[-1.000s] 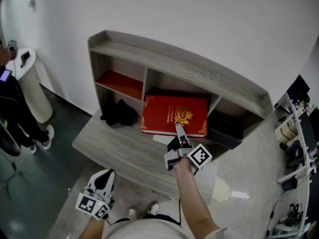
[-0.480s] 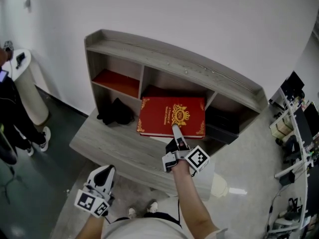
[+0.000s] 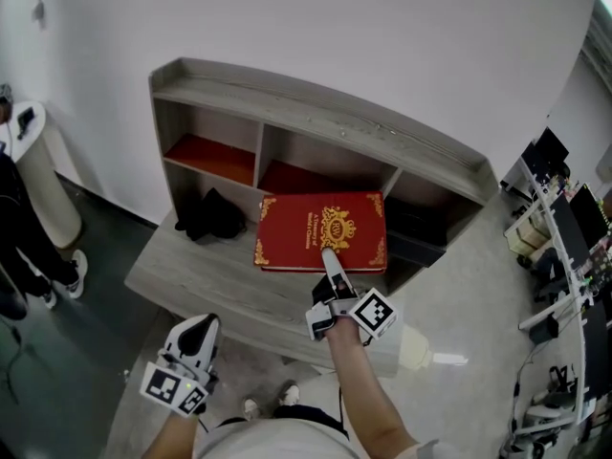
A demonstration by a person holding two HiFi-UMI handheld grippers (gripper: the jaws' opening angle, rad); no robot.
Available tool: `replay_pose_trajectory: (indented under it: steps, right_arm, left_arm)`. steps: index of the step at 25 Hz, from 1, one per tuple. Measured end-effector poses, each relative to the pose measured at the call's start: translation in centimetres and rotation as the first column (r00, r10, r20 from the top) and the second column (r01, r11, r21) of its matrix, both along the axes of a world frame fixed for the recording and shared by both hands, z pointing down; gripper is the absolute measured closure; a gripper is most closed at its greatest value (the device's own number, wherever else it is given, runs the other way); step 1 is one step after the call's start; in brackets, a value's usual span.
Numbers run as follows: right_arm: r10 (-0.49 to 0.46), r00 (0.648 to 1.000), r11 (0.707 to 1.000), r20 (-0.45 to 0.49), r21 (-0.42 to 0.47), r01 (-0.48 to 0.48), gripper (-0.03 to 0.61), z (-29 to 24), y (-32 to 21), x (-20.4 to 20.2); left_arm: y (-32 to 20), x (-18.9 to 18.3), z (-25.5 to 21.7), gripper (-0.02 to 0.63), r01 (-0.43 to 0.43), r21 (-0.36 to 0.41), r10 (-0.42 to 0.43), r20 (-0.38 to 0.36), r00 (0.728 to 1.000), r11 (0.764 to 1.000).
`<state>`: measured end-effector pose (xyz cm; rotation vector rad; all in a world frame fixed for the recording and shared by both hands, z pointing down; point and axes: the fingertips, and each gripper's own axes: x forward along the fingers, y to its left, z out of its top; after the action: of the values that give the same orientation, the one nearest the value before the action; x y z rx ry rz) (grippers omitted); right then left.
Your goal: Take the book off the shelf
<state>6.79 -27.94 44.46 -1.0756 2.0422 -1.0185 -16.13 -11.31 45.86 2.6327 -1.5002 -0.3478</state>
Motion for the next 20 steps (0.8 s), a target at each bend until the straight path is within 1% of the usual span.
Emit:
replay_pose_trajectory:
  steps: [5, 10, 16, 20]
  right_arm:
    - [0.003, 0.999, 0.999, -0.046, 0.039, -0.002, 0.321, -0.8, 1.5, 1.3]
    - [0.006, 0.998, 0.998, -0.065, 0.064, -0.001, 0.321, -1.6, 2.8, 3.2]
    - [0.01, 0.99, 0.991, -0.143, 0.135, 0.009, 0.321, -3.8, 3.9, 5.5]
    - [0.029, 0.979, 0.98, -0.202, 0.199, 0.012, 0.321, -5.5, 4.9, 7.0]
  left_arm:
    - [-0.3, 0.5, 0.0, 0.597, -0.013, 0.005, 0.013, 0.004, 1.0, 1.0]
    - [-0.8, 1.6, -0.3, 0.597, -0.017, 0.016, 0.017, 0.02, 1.0, 1.0]
    - [-1.2, 2.7, -2.2, 0.597, -0.006, 0.055, 0.002, 0.063, 0.998, 0.998]
    - [-1.1, 2.7, -3.0, 0.597, 0.009, 0.072, -0.015, 0.076, 0.997, 0.997]
